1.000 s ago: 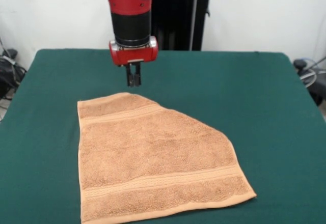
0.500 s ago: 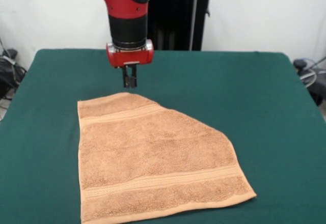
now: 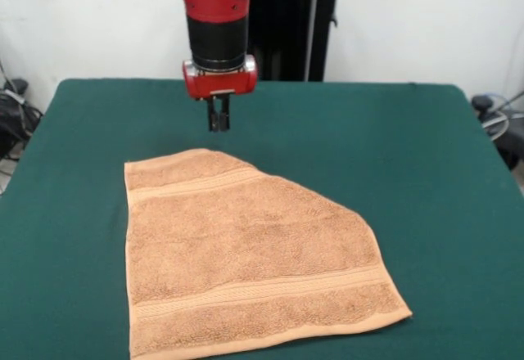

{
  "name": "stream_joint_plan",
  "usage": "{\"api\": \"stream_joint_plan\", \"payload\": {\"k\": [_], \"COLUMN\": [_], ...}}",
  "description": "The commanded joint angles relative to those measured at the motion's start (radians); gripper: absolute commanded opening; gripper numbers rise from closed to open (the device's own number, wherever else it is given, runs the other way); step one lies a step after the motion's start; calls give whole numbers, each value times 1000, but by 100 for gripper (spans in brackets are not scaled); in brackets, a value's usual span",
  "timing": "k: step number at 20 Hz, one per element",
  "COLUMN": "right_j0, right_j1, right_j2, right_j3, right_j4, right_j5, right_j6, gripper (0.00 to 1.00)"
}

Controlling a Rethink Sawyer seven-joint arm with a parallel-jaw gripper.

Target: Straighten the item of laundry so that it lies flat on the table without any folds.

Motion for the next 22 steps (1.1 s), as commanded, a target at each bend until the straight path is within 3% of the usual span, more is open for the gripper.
{"api": "stream_joint_plan", "payload": {"k": [1,5,6,22], "right_j0": [72,78,79,109], "right_j1": [-15,-15,-13,20], "right_j2": [-48,-53,-53,-86], "right_j3": [35,39,42,54], "right_j4": [59,59,56,89], "right_j5": [-81,-109,-127,-173], "right_j6": [257,249,248,256], "gripper": [0,0,100,100]}}
